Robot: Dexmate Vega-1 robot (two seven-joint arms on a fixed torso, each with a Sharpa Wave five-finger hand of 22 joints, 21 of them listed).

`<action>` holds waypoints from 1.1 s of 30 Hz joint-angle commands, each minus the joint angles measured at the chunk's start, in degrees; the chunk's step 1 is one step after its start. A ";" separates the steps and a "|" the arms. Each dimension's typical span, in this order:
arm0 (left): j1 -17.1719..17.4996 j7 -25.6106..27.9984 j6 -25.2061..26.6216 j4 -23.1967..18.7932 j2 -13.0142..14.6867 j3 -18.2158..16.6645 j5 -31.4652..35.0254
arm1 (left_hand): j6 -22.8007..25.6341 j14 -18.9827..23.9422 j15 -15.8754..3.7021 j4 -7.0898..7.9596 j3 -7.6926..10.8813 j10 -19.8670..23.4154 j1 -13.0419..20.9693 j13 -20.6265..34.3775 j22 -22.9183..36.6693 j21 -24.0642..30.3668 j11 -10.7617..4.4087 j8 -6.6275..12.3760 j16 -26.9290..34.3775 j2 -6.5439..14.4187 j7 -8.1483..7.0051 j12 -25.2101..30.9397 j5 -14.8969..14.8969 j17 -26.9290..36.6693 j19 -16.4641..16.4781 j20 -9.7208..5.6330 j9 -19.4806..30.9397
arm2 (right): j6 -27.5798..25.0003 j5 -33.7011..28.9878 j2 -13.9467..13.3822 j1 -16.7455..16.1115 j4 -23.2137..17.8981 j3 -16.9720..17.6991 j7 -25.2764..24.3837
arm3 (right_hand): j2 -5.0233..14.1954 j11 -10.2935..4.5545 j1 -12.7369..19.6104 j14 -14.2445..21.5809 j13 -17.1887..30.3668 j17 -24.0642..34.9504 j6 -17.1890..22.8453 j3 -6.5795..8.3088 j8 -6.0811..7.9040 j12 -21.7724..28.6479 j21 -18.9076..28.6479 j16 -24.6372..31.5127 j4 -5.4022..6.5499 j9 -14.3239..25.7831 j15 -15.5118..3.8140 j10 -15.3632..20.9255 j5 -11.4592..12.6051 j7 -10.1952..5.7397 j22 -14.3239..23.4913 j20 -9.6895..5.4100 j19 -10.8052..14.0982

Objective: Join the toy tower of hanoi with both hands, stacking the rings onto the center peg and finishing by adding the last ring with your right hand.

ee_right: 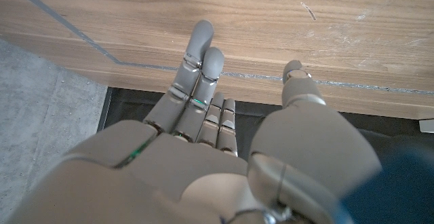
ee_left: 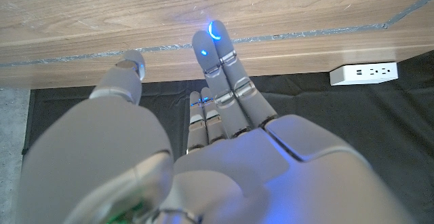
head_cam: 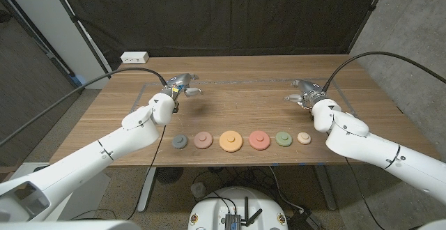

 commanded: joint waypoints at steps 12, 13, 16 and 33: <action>1.48 1.77 -0.96 0.13 -0.06 -0.98 -1.12 | 0.72 -0.14 -5.54 0.15 -0.51 0.66 0.93 0.42 0.13 0.83 -0.07 0.40 1.13 0.29 -0.21 0.36 0.41 -0.02 0.08 -2.45 0.36 | 1.30 2.85 -4.20 -7.44 -5.49 4.07 -3.91 | -0.03 -0.35 0.67 0.49 0.39 -0.12 0.81 -0.47 0.42 0.58 0.66 0.94 -0.10 0.32 -7.67 0.75 0.29 -0.24 -0.21 -5.00 0.23; 1.58 1.89 -1.18 0.19 -0.06 -1.10 -1.29 | 0.69 -0.10 -5.55 0.16 -0.55 0.75 0.97 0.44 0.13 0.90 -0.09 0.38 1.22 0.31 -0.22 0.39 0.42 -0.01 0.13 -2.53 0.37 | 1.42 3.06 -4.51 -7.90 -5.83 4.40 -4.08 | -0.03 -0.32 0.68 0.48 0.40 -0.14 0.80 -0.47 0.41 0.58 0.67 0.95 -0.10 0.33 -7.67 0.76 0.30 -0.24 -0.22 -5.03 0.23; 1.79 2.34 -1.30 0.31 -0.19 -1.31 -1.50 | 0.76 -0.11 -5.55 0.19 -0.66 0.81 1.05 0.50 0.13 1.04 -0.12 0.39 1.33 0.34 -0.23 0.39 0.43 -0.10 0.15 -2.51 0.38 | 2.09 4.35 -5.15 -9.69 -6.67 5.97 -4.91 | 0.00 -0.24 0.75 0.46 0.44 -0.22 0.79 -0.51 0.40 0.50 0.76 1.02 -0.12 0.33 -7.67 0.60 0.31 -0.23 -0.28 -4.97 0.17; 1.64 3.19 -1.36 0.92 -0.78 -1.44 -2.43 | 1.15 -0.08 -5.53 0.38 -1.20 1.05 1.33 0.79 0.13 1.69 -0.05 0.43 1.97 0.67 -0.21 0.36 0.49 -0.53 0.03 -2.49 0.43 | 3.91 5.32 -9.16 -15.36 -9.97 8.27 -7.43 | 0.10 0.02 1.15 0.55 0.50 -0.62 0.59 -0.75 0.27 0.05 1.29 1.56 -0.19 0.35 -7.68 -0.12 0.37 -0.08 -0.68 -5.27 -0.04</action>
